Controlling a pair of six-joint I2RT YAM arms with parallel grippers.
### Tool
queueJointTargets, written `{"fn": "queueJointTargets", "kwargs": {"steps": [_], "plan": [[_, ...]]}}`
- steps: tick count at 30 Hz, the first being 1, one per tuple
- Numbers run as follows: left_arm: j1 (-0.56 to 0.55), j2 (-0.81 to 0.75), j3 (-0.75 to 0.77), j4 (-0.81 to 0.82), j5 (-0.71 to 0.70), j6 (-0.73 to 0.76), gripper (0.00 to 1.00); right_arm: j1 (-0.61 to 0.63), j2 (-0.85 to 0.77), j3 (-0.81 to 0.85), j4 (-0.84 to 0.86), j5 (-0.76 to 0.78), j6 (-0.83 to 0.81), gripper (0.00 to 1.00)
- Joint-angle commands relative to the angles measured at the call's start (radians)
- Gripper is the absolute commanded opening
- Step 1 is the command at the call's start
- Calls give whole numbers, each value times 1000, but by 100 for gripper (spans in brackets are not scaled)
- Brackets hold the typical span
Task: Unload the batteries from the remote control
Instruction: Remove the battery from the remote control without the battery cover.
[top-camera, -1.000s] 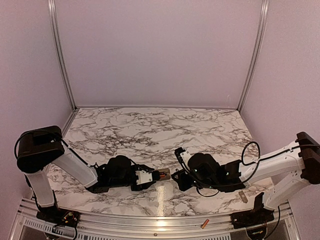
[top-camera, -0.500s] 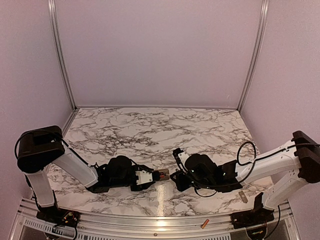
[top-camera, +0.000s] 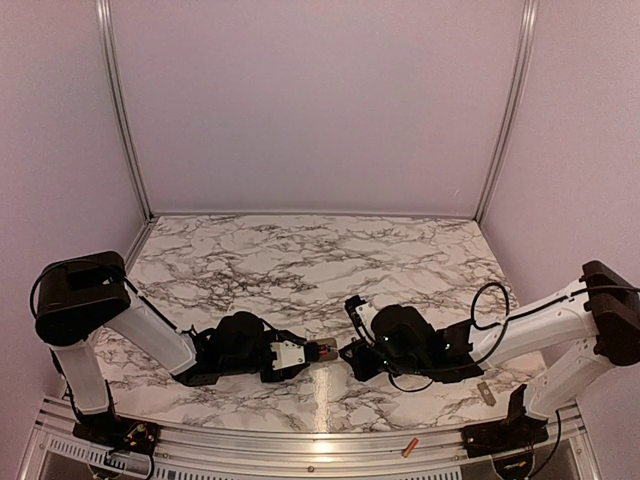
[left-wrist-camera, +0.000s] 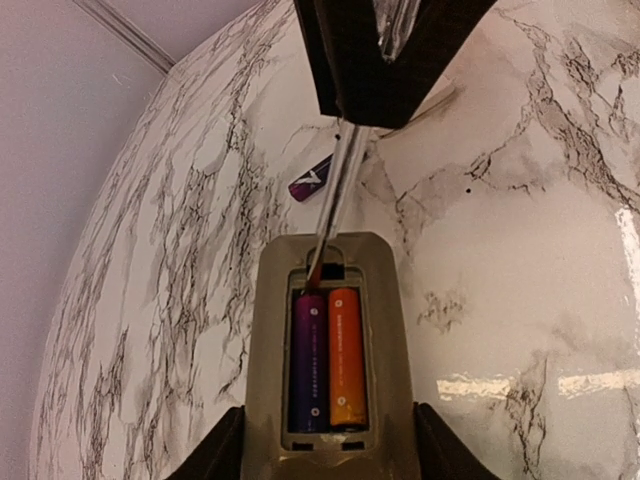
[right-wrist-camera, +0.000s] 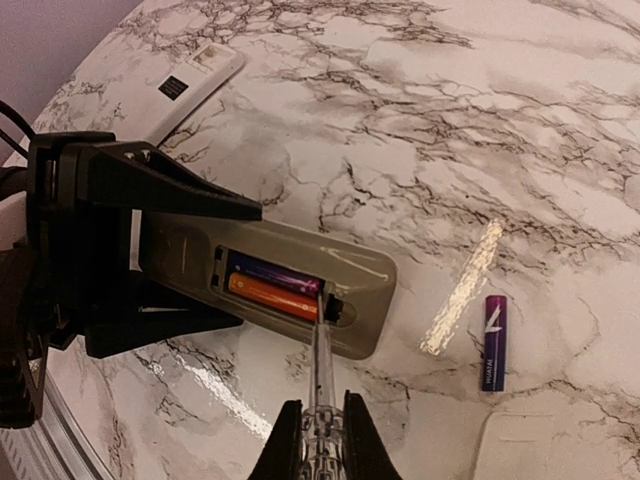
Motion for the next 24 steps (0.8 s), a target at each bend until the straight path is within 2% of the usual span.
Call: {"fn": "queueJointTargets", "kwargs": {"steps": [1,5,16,24], "plan": [[-9,4,14,54,40,-2,0,-7,8,-10,113,-136,-28,0],[-9,-7,2,68,55,-4,0,-10,-3,-19,145,-185,-34,0],[-9,-8,-3,76,67,-7,0,-110,-11,-100,301,-463,-45,0],[-9,-8,-7,86,80,-10,0,-143,1,-106,351,-579,-75,0]]}}
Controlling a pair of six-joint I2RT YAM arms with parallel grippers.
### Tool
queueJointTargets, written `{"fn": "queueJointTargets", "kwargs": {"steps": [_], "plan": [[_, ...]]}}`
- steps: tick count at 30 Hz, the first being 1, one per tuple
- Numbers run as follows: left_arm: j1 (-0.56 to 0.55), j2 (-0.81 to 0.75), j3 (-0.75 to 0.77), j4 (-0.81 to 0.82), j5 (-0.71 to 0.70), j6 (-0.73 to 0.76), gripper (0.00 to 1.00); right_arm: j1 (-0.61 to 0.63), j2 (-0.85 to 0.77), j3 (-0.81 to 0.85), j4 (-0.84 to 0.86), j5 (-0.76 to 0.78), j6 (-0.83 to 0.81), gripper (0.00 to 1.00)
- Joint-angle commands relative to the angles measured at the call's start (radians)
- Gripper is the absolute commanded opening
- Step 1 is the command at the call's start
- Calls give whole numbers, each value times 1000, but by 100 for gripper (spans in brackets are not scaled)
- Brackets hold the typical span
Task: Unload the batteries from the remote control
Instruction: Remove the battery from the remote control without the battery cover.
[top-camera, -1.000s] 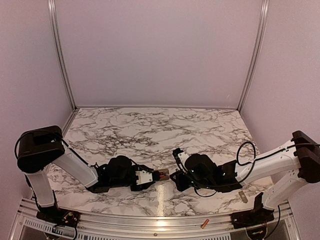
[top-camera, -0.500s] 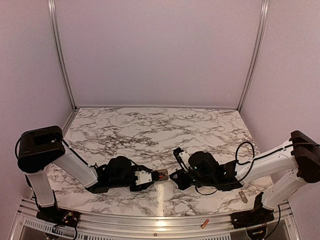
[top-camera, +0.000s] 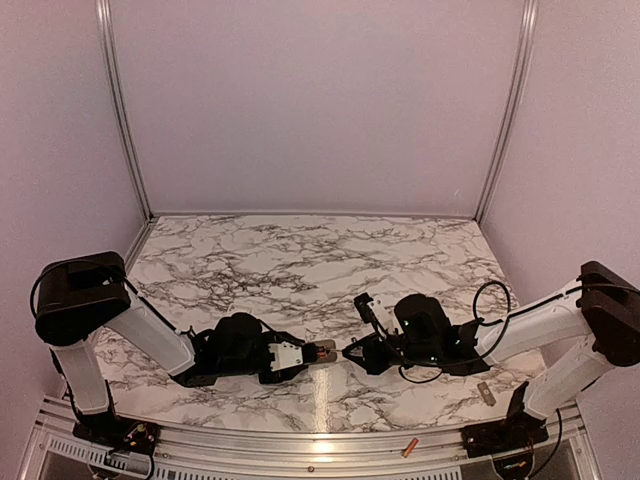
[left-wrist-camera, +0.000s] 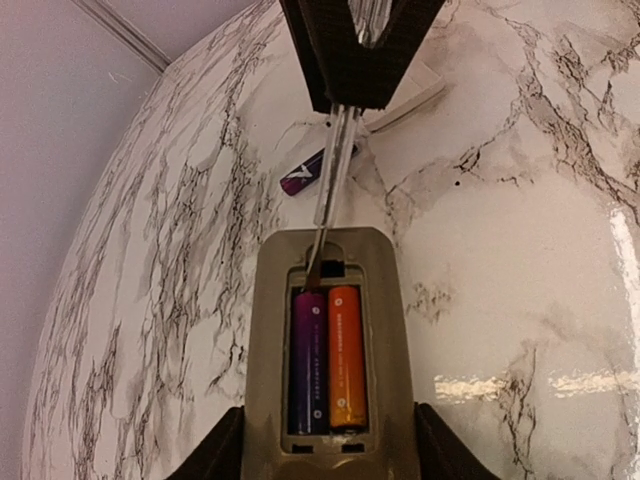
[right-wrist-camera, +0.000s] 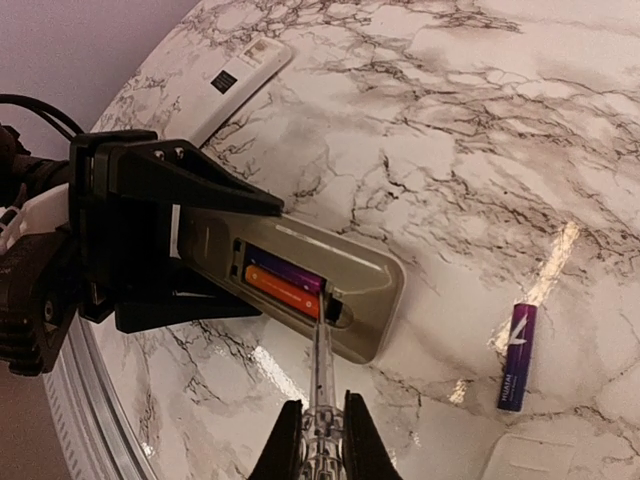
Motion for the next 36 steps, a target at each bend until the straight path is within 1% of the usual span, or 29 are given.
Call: {"fn": "queueJointTargets", "kwargs": {"steps": [1,14,36], "plan": [[-13,-9,9,75,67,1,0,21,10,16,137,-249,-33,0],[-13,-3,8,79,72,-3,0,21,19,9,223,-361,-32,0],[-13,19,16,84,61,1,0,31,-1,36,235,-389,-32,0]]}}
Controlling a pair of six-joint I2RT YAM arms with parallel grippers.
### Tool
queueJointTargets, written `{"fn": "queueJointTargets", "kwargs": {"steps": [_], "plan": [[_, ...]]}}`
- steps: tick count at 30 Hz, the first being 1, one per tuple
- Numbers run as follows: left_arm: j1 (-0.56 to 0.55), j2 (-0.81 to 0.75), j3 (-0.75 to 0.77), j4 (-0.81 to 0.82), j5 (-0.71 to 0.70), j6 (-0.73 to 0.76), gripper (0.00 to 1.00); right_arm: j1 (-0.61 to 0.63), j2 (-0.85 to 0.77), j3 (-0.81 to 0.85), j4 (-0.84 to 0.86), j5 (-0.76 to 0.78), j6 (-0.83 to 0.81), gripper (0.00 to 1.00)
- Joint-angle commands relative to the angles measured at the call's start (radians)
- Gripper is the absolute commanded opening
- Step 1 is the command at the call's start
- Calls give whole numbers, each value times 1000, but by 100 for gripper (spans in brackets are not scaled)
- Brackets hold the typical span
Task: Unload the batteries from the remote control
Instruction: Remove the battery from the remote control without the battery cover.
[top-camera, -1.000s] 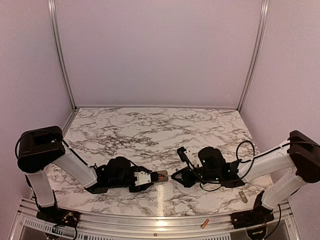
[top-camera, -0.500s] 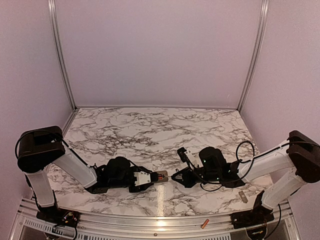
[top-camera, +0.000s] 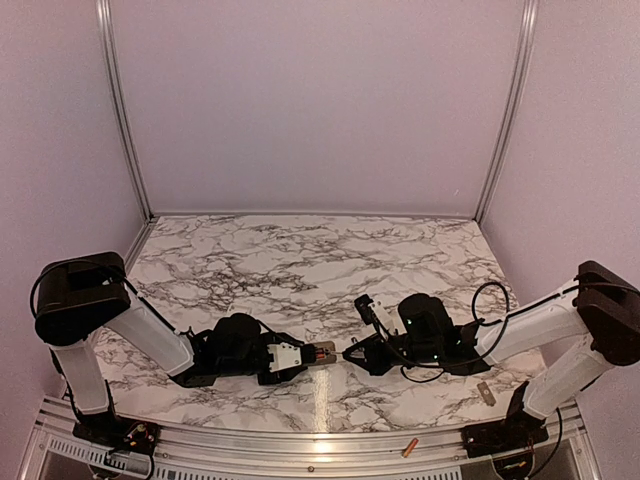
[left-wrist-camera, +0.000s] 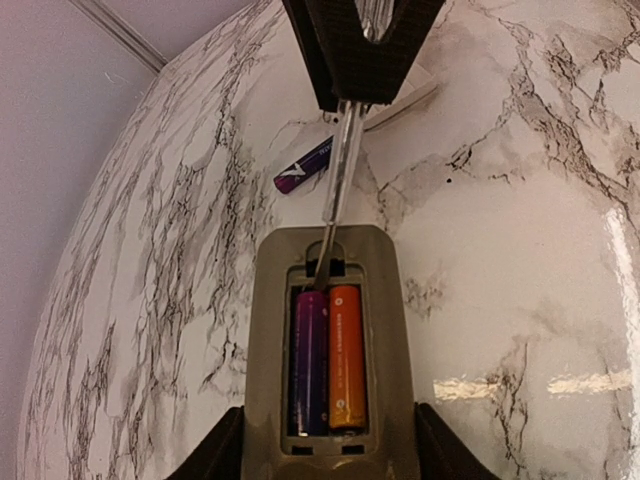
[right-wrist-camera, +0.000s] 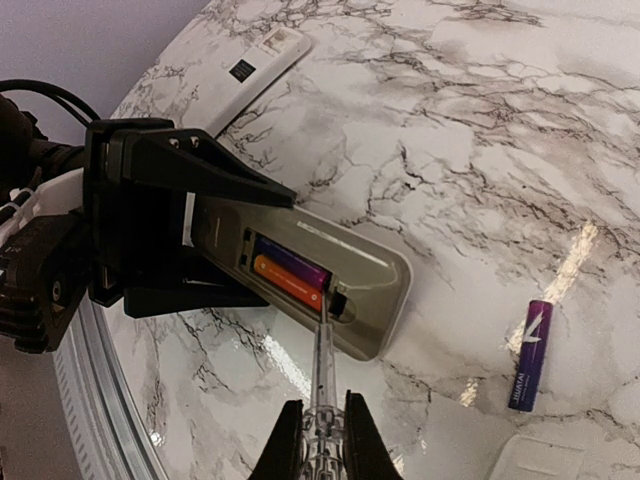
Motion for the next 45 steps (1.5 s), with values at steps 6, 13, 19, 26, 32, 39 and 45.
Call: {"fn": "queueJointTargets", "kwargs": {"steps": [6,13,19,26,32,39,45], "plan": [[-15,19,27,76,43,7,0,73,-17,81,163,-287,-22,0],[-14,19,28,73,44,7,0,84,-31,94,143,-273,-25,0],[-14,21,28,75,41,9,0,91,-35,107,126,-264,-32,0],[-14,22,28,74,39,8,0,99,-43,119,114,-255,-34,0],[-14,22,28,74,33,10,0,115,-59,131,88,-231,-39,0],[-14,15,23,73,32,10,0,121,-58,140,63,-206,-46,0],[-14,20,25,74,27,11,0,125,-65,140,65,-205,-41,0]]}}
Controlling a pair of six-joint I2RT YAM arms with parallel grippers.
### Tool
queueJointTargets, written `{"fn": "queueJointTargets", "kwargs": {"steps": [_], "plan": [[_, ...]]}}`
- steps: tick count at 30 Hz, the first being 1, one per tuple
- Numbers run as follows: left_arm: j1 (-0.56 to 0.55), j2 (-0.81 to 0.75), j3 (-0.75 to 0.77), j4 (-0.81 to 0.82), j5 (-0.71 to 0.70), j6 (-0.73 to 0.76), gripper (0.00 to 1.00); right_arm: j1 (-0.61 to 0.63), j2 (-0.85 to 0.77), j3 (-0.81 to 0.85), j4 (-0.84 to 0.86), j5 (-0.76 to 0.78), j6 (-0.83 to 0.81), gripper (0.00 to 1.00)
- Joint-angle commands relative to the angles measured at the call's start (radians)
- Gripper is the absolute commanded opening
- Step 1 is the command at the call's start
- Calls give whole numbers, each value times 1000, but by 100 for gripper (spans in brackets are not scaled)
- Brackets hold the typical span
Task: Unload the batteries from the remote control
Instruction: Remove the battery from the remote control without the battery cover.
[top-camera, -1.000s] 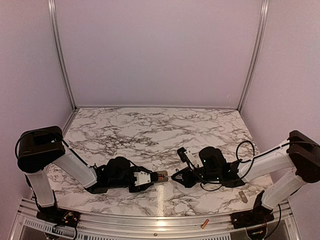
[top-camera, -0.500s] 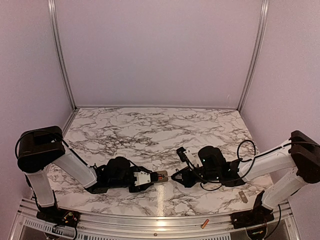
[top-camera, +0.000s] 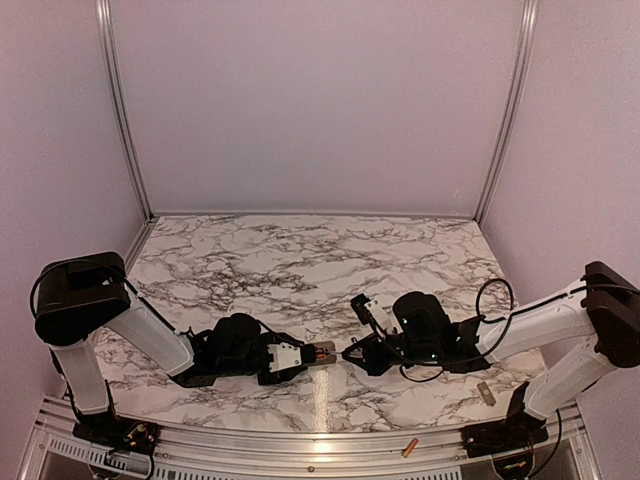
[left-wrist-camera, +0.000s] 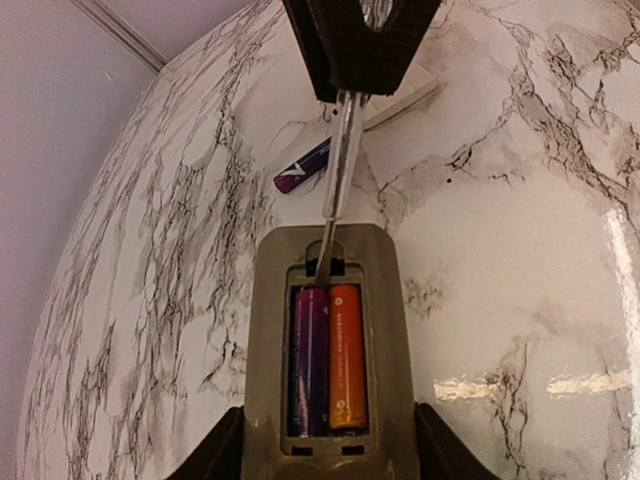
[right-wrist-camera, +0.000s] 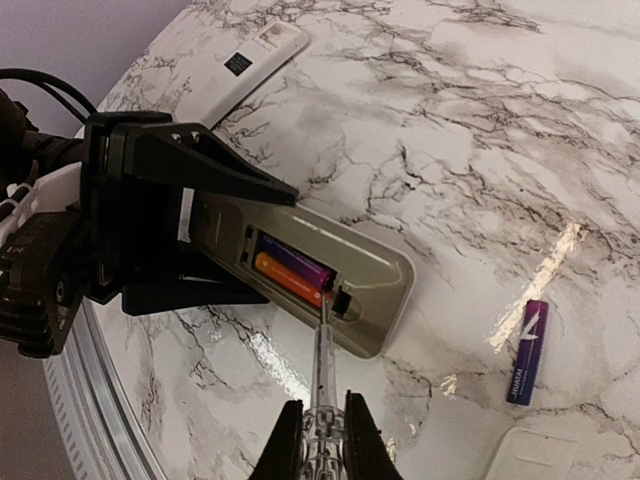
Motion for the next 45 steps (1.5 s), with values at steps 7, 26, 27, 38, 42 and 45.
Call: {"fn": "queueJointTargets", "kwargs": {"steps": [7,26,27,38,42,45], "plan": [[-14,25,30,74,25,12,0,103,-53,94,172,-254,-17,0],[-15,42,34,75,22,18,0,123,-74,109,159,-234,-12,0],[-14,44,34,75,22,18,0,124,-79,109,158,-233,-11,0],[-14,61,43,68,9,24,0,132,-105,117,154,-228,-5,0],[-14,70,49,57,7,27,0,132,-129,109,159,-225,-2,0],[-13,73,53,51,3,27,0,132,-145,99,167,-223,6,0]]}}
